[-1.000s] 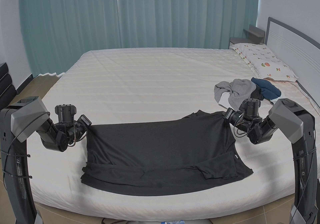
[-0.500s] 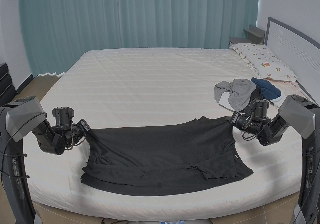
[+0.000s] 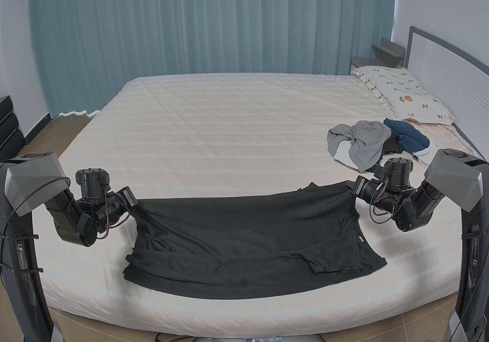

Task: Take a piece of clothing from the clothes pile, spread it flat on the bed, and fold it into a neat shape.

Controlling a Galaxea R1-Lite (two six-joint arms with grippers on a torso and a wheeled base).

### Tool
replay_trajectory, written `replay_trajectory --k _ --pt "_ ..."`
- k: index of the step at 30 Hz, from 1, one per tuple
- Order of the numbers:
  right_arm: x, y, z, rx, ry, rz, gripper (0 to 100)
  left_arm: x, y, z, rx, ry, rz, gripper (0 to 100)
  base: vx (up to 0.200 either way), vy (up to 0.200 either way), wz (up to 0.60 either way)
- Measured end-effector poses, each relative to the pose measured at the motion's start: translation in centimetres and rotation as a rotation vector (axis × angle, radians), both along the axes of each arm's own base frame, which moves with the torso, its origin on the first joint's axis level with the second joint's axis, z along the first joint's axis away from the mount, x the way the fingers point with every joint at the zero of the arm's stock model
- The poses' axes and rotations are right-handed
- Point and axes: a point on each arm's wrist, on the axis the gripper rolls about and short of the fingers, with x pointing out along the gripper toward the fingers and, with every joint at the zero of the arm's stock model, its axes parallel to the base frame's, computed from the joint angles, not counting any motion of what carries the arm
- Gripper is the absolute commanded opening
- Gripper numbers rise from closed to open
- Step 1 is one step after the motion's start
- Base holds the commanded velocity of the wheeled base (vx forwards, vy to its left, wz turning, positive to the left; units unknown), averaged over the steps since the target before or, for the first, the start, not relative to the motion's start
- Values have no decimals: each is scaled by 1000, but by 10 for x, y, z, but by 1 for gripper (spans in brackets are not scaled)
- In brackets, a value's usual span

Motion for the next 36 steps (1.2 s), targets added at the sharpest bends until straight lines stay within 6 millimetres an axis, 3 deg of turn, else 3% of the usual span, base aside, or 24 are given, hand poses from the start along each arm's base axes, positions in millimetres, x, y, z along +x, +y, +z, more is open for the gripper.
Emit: replay_trajectory --k 11,18,27,36 --pt "29 11 -1 16 -76 -76 0 23 1 3 -152 -55 121 0 0 0 0" --pt "30 15 -9 23 -60 -74 0 26 2 -5 -148 -44 124 0 0 0 0" --pt "6 10 -8 24 -6 -46 0 8 2 -6 -80 1 70 0 0 0 0" --pt "-35 4 -8 0 30 28 0 -21 1 2 21 18 -17 0 0 0 0"
